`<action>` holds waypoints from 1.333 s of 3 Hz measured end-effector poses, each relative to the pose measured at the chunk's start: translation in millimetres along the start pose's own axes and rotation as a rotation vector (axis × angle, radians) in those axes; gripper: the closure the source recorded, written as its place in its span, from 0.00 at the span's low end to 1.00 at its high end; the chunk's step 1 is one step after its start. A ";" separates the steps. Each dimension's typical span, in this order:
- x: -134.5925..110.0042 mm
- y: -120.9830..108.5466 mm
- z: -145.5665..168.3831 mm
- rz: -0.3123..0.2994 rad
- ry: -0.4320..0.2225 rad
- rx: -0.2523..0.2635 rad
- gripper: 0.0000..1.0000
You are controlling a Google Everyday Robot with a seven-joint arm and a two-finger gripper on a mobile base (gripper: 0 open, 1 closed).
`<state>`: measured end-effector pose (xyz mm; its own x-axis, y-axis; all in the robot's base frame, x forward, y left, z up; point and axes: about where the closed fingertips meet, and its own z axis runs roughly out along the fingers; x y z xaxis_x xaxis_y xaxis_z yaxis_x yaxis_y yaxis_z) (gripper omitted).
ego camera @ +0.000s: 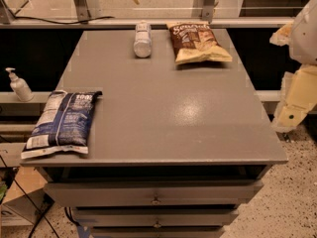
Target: Pick blue chip bag
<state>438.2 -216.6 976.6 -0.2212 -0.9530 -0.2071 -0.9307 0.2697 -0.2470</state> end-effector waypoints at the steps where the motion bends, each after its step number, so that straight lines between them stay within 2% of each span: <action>1: 0.0 0.0 0.0 0.000 0.000 0.000 0.00; 2: -25.9 4.3 1.8 -0.075 -0.056 -0.005 0.00; 3: -78.8 24.8 13.9 -0.217 -0.154 -0.053 0.00; 4: -139.1 55.2 30.6 -0.367 -0.289 -0.146 0.00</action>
Offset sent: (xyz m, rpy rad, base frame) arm 0.0043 0.0631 0.0010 0.0787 -0.0285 0.2158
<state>426.4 -64.9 962.7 0.1994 -0.8988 -0.3904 -0.9679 -0.1184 -0.2218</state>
